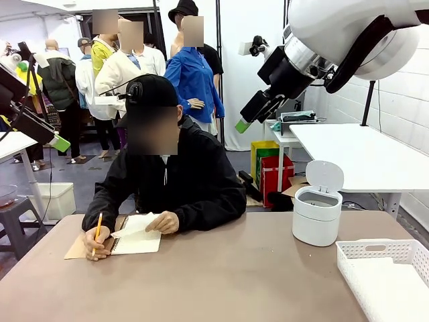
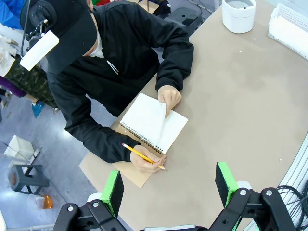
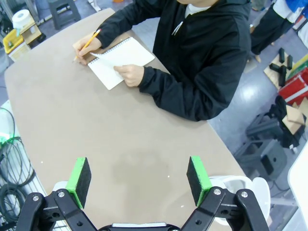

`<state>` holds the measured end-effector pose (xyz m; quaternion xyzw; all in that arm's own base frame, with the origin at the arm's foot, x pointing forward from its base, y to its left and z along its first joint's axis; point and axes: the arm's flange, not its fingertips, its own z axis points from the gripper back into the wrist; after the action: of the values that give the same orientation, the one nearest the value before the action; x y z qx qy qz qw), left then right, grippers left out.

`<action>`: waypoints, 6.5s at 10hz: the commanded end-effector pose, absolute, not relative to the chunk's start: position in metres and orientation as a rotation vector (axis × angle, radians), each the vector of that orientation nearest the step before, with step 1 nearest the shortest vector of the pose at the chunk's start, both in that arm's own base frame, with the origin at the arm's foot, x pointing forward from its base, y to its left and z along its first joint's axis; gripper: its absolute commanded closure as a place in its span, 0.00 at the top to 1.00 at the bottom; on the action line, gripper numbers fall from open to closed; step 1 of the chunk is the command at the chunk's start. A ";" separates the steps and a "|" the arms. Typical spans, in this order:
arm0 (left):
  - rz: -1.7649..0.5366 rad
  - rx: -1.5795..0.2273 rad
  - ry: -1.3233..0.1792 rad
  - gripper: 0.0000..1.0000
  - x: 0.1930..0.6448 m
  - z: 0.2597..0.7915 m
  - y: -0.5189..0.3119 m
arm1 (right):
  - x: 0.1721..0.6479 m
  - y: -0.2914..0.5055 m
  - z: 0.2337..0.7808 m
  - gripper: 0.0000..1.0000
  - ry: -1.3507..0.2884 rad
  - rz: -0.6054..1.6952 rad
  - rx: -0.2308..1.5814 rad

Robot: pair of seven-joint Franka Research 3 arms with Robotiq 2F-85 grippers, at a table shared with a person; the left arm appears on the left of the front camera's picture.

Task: Sort the paper based on its condition.
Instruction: If a person hands you a paper, place it in the Organizing basket , and if it's crumpled, put it in the Trash can.

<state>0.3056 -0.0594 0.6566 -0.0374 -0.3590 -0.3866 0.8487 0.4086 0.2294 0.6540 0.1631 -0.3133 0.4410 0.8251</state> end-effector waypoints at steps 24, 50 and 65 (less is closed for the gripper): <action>-0.815 -0.080 -0.757 1.00 0.305 0.657 -0.059 | 0.409 0.230 0.655 1.00 -0.671 0.929 0.336; -0.815 -0.080 -0.757 1.00 0.305 0.657 -0.059 | 0.444 0.239 0.637 1.00 -0.392 0.688 0.462; -0.815 -0.080 -0.757 1.00 0.305 0.657 -0.059 | 0.529 0.225 0.508 1.00 0.244 0.091 0.786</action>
<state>0.3055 -0.0593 0.6567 -0.0374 -0.3592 -0.3865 0.8487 0.5146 0.2206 0.5185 0.3652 0.0879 0.0929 0.9221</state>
